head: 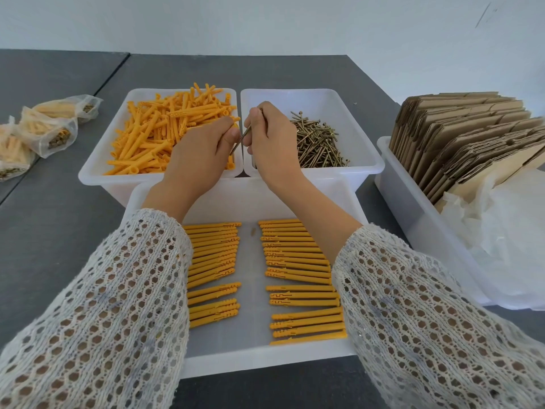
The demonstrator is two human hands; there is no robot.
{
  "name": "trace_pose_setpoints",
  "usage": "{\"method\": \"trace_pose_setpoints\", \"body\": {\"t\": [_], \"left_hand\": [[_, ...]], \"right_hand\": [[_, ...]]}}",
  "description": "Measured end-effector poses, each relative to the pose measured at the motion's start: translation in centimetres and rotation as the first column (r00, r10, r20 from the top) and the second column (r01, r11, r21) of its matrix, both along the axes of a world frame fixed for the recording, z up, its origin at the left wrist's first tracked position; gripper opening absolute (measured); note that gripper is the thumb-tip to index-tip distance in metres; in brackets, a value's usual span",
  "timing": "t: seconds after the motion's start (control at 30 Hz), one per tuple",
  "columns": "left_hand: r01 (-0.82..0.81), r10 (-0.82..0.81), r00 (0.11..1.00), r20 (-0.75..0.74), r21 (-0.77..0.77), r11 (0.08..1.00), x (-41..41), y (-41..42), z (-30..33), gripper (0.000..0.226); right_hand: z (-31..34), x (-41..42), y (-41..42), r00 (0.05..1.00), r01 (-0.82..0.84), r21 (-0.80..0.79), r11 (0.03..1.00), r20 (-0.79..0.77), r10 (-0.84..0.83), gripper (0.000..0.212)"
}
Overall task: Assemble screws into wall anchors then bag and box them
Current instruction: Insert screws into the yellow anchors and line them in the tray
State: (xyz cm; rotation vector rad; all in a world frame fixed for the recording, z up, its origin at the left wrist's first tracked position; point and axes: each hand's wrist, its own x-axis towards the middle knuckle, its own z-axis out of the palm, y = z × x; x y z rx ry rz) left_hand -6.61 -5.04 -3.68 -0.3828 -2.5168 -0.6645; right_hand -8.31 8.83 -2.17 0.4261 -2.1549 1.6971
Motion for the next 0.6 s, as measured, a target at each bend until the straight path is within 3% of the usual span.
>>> {"method": "trace_pose_setpoints", "body": {"t": [0.17, 0.6], "left_hand": [[-0.032, 0.031, 0.999, -0.010, -0.021, 0.999, -0.08, -0.01, -0.05, 0.038], [-0.011, 0.012, 1.000, 0.026, -0.067, 0.998, -0.01, 0.14, -0.09, 0.034]], "right_hand": [[-0.23, -0.13, -0.09, 1.000, -0.002, 0.019, 1.000, -0.010, 0.002, 0.031], [0.21, -0.01, 0.30, 0.993, 0.005, -0.151, 0.988, 0.118, 0.013, 0.028]]}}
